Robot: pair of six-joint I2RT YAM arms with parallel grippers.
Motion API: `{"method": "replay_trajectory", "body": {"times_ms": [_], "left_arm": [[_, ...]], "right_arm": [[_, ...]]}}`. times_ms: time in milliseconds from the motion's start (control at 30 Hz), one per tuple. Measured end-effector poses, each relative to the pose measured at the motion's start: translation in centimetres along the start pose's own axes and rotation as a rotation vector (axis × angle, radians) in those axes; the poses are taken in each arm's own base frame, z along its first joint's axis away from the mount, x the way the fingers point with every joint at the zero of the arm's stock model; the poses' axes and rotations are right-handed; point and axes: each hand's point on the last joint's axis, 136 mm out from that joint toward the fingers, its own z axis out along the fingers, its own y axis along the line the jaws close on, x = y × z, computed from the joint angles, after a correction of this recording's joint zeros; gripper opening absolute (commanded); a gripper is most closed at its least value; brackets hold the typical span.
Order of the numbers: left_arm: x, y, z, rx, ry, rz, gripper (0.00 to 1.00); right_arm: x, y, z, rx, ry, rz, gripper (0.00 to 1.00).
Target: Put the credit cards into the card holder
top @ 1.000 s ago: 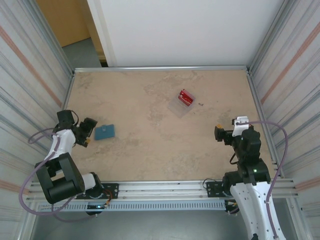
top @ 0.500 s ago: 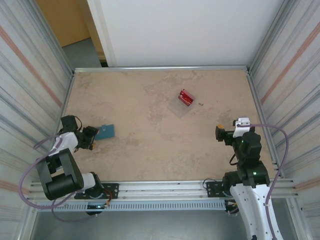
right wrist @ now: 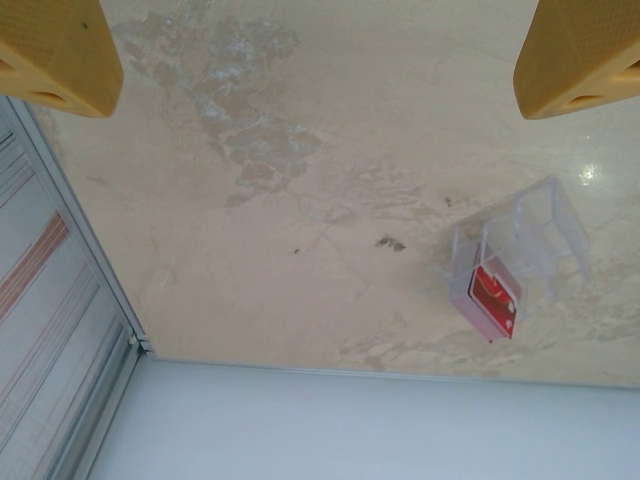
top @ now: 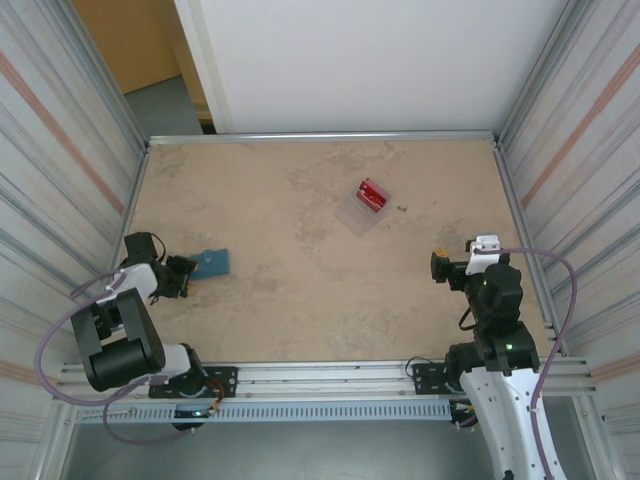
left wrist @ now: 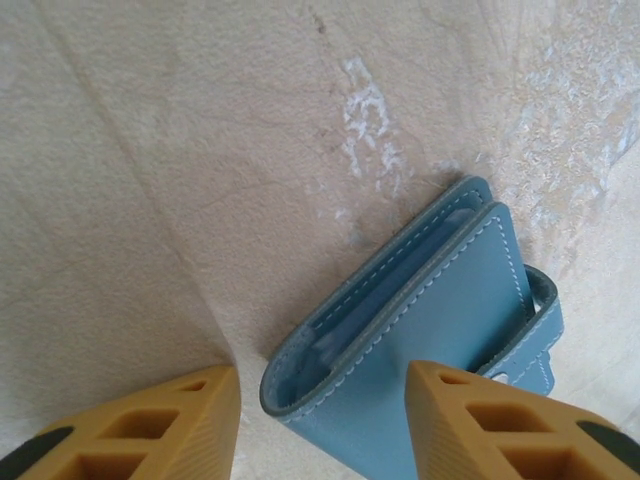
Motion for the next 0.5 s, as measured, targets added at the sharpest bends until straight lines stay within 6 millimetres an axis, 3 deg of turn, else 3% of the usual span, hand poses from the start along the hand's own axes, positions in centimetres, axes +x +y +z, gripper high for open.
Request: {"method": "replay_trajectory", "body": {"times_ms": [500], "left_arm": [[0.08, 0.49, 0.4, -0.03, -0.004, 0.006, 0.32]], "right_arm": [[0.01, 0.0, 0.01, 0.0, 0.0, 0.0, 0.99]]}}
